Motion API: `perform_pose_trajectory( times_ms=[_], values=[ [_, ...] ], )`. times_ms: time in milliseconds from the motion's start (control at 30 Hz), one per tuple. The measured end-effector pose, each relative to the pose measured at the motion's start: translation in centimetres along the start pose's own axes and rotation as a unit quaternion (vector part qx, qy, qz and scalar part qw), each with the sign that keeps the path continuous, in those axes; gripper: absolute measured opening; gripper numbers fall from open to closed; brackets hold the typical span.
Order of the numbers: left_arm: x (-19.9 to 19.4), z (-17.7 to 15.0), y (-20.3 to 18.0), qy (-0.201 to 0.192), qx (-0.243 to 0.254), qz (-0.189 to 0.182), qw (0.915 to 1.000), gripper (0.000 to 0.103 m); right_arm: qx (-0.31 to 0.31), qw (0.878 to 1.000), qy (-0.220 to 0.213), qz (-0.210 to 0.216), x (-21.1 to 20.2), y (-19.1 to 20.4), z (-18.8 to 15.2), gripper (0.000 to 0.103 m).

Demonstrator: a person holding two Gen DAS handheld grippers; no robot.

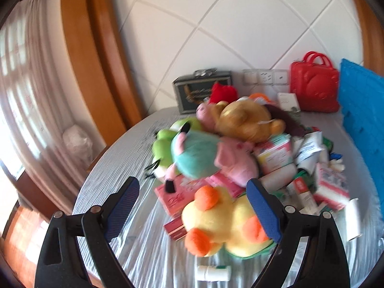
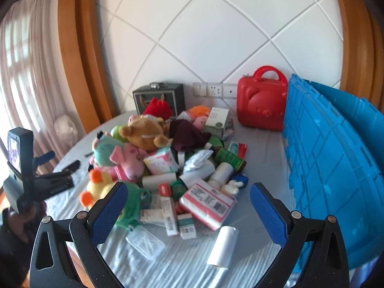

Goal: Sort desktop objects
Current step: 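Move both open tools back toward the remaining items on the table, then grasp the yellow duck plush with the right tool while the left tool grasps a white bottle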

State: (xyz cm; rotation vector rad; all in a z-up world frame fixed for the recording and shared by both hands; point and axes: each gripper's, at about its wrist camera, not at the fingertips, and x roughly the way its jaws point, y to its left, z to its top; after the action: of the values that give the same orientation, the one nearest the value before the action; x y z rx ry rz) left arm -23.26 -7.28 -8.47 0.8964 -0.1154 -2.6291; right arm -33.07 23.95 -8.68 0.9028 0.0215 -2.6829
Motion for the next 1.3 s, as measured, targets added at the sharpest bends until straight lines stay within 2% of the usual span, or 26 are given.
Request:
perform_pose_trajectory(
  times_ms=[100, 200, 400, 500, 600, 700, 767, 833, 933, 967, 1067, 1133, 1233, 1300],
  values=[
    [1.2, -1.5, 1.4, 0.017, -0.021, 0.013, 0.9996, 0.092, -0.001, 1.0, 0.022, 0.009, 2.0, -0.8, -0.8, 0.103],
    [2.7, -2.7, 2.0, 0.041, -0.016, 0.006, 0.999, 0.092, 0.008, 0.998, 0.056, 0.034, 4.9, -0.6, -1.6, 0.103],
    [4.8, -4.2, 2.0, 0.07, 0.014, -0.039, 0.9966, 0.092, -0.037, 0.99, 0.124, 0.059, 13.1, 3.8, -3.5, 0.101],
    [5.0, -4.0, 2.9, 0.07, 0.027, -0.051, 0.9959, 0.092, -0.033, 0.983, 0.165, 0.073, 16.9, 5.3, -4.6, 0.094],
    [5.2, -4.0, 4.1, 0.07, 0.032, -0.056, 0.9955, 0.092, -0.038, 0.978, 0.196, 0.062, 20.3, 6.4, -5.8, 0.089],
    [6.0, -4.3, 5.5, 0.078, 0.029, -0.061, 0.9947, 0.092, -0.052, 0.974, 0.193, 0.109, 20.5, 8.3, -5.7, 0.089],
    [6.4, -4.6, 6.4, 0.081, 0.023, -0.061, 0.9945, 0.091, -0.114, 0.965, 0.188, 0.145, 20.2, 11.4, -5.2, 0.103],
    [6.8, -5.0, 7.2, 0.085, 0.015, -0.063, 0.9942, 0.091, -0.205, 0.95, 0.17, 0.163, 19.8, 15.3, -4.9, 0.103],
    [6.7, -5.6, 8.1, 0.091, 0.009, -0.069, 0.9934, 0.091, -0.345, 0.916, 0.139, 0.147, 20.1, 20.5, -5.3, 0.103],
    [6.6, -6.0, 8.4, 0.092, 0.01, -0.075, 0.9929, 0.091, -0.369, 0.907, 0.141, 0.148, 20.7, 21.4, -5.3, 0.103],
    [6.0, -7.3, 9.0, 0.097, 0.018, -0.095, 0.9906, 0.091, -0.427, 0.874, 0.174, 0.154, 23.7, 23.7, -5.9, 0.103],
    [5.7, -8.3, 9.0, 0.102, 0.032, -0.133, 0.9854, 0.091, -0.447, 0.857, 0.2, 0.161, 25.6, 24.6, -6.3, 0.103],
    [5.2, -10.0, 8.4, 0.106, 0.065, -0.186, 0.9746, 0.091, -0.456, 0.843, 0.228, 0.174, 28.1, 25.7, -6.8, 0.103],
    [5.3, -11.1, 7.4, 0.113, 0.097, -0.222, 0.9637, 0.091, -0.458, 0.84, 0.229, 0.179, 29.0, 26.5, -7.3, 0.103]
  ],
)
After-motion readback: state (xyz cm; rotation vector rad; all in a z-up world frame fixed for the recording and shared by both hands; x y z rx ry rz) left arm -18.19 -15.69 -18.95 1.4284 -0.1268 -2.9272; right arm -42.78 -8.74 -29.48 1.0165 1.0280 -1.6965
